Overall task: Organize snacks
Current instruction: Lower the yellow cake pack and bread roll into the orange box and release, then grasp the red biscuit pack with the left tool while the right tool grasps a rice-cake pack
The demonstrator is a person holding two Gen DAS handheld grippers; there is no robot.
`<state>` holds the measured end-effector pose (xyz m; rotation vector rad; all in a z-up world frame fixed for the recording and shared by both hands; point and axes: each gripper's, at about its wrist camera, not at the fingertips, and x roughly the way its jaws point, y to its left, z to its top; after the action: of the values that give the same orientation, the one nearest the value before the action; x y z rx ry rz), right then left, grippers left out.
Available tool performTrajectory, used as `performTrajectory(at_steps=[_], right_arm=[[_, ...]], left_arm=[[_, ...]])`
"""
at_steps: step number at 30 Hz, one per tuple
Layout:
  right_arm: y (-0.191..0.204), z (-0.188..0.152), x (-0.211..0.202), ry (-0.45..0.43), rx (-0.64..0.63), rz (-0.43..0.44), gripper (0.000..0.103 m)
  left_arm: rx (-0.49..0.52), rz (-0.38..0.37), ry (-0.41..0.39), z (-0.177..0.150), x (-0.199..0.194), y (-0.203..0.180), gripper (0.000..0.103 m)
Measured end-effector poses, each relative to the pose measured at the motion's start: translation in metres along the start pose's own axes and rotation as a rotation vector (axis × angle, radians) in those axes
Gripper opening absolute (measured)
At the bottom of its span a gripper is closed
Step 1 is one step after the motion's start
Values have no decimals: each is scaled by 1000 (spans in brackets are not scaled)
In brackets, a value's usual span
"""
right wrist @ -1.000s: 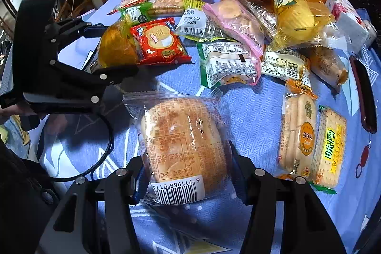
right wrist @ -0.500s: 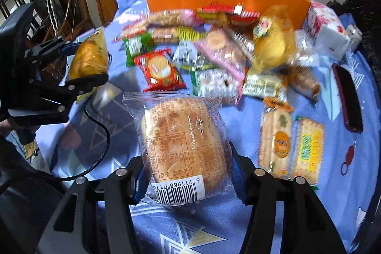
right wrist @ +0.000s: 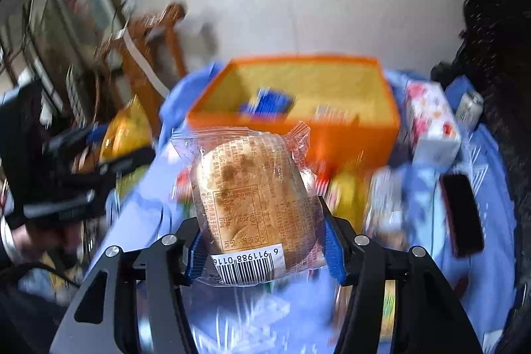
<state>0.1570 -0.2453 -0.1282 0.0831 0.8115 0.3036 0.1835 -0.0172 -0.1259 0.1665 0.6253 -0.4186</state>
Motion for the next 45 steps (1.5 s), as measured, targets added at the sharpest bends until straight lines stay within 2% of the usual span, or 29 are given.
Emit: performTrajectory(at_steps=[5, 8, 12, 17, 19, 20, 21, 22, 23, 26, 31, 39, 45], right_arm=[[-26, 59, 25, -84, 86, -52, 58], [-39, 86, 44, -99, 108, -66, 58], [-51, 111, 72, -93, 118, -71, 58], [-62, 131, 106, -65, 116, -75, 58], [-63, 138, 116, -54, 120, -78, 66], [-63, 139, 119, -51, 119, -82, 74], [-63, 140, 117, -60, 119, -101, 82], [-63, 140, 115, -71, 117, -101, 85], [-63, 138, 111, -81, 114, -98, 86], [-66, 132, 102, -77, 134, -98, 86], [-70, 103, 76, -55, 140, -112, 86], [-73, 14, 32, 54, 138, -169, 86], [-76, -60, 16, 139, 156, -196, 84]], left_arm=[[-44, 26, -35, 53, 30, 14, 73], [-45, 45, -36, 79, 54, 21, 73], [-63, 59, -9, 103, 90, 33, 73], [-72, 82, 31, 116, 131, 45, 73], [-74, 96, 50, 119, 142, 47, 79], [-76, 115, 68, 120, 146, 47, 92], [-81, 148, 83, 120, 148, 48, 97], [-88, 174, 78, 120, 147, 49, 97], [-91, 167, 65, 118, 144, 50, 97], [-99, 145, 42, 111, 132, 53, 99], [-108, 126, 65, 91, 110, 49, 99], [-117, 63, 122, 30, 70, 27, 99], [-117, 29, 189, -21, 45, 7, 99]])
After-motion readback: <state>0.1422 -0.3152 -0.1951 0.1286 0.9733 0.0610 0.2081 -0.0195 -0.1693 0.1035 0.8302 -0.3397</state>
